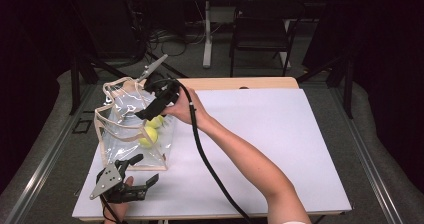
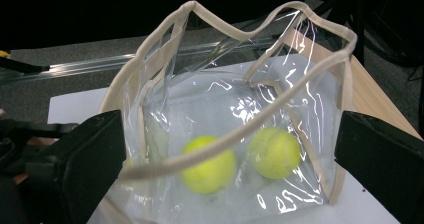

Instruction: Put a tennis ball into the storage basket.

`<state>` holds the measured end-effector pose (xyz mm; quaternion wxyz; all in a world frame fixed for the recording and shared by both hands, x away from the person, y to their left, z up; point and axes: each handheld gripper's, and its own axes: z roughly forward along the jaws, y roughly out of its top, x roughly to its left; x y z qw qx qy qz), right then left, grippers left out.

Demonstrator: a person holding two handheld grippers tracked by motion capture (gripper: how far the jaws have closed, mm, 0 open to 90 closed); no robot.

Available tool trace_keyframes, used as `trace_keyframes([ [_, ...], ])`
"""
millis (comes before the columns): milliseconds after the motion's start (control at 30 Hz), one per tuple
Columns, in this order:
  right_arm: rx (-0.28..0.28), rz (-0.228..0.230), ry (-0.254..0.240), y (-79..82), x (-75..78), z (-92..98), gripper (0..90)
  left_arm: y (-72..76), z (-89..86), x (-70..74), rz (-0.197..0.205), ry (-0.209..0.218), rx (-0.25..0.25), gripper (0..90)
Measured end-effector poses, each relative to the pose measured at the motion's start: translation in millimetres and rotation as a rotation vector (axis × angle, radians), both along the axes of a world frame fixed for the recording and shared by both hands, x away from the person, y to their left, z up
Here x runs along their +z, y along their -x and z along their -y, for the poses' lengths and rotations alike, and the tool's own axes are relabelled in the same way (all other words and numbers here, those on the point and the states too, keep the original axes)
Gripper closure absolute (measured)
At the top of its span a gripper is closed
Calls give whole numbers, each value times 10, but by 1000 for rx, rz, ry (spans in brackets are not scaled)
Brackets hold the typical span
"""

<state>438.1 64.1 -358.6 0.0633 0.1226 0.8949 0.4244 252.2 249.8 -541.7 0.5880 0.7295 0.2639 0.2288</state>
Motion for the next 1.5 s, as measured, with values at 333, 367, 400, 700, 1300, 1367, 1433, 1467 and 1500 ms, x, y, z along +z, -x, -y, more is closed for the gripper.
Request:
trace_keyframes([
  [333,-22,-16,-15,-3,-31,401,0,10,1,-9,-4,-15,2,156],
  [367,-22,-16,-15,-3,-31,401,0,11,-1,-12,-5,-12,3,156],
  [400,-27,-18,-12,-2,-53,459,0,11,-5,-12,-5,-12,3,156],
  [700,-49,-13,1,25,-131,654,0,26,-17,-15,-4,-12,6,156],
  [1300,-74,-24,80,167,-430,978,0,36,-15,-20,-6,-11,4,156],
  [1367,-79,-26,82,176,-463,1030,0,34,-15,-20,-7,-12,3,156],
  [1433,-85,-27,82,183,-502,1102,0,36,-17,-20,-4,-13,4,156],
  [1467,-85,-27,82,183,-502,1102,0,36,-19,-19,-5,-13,2,156],
  [1500,-91,-35,80,192,-516,1135,0,34,-18,-21,-5,-14,4,156],
])
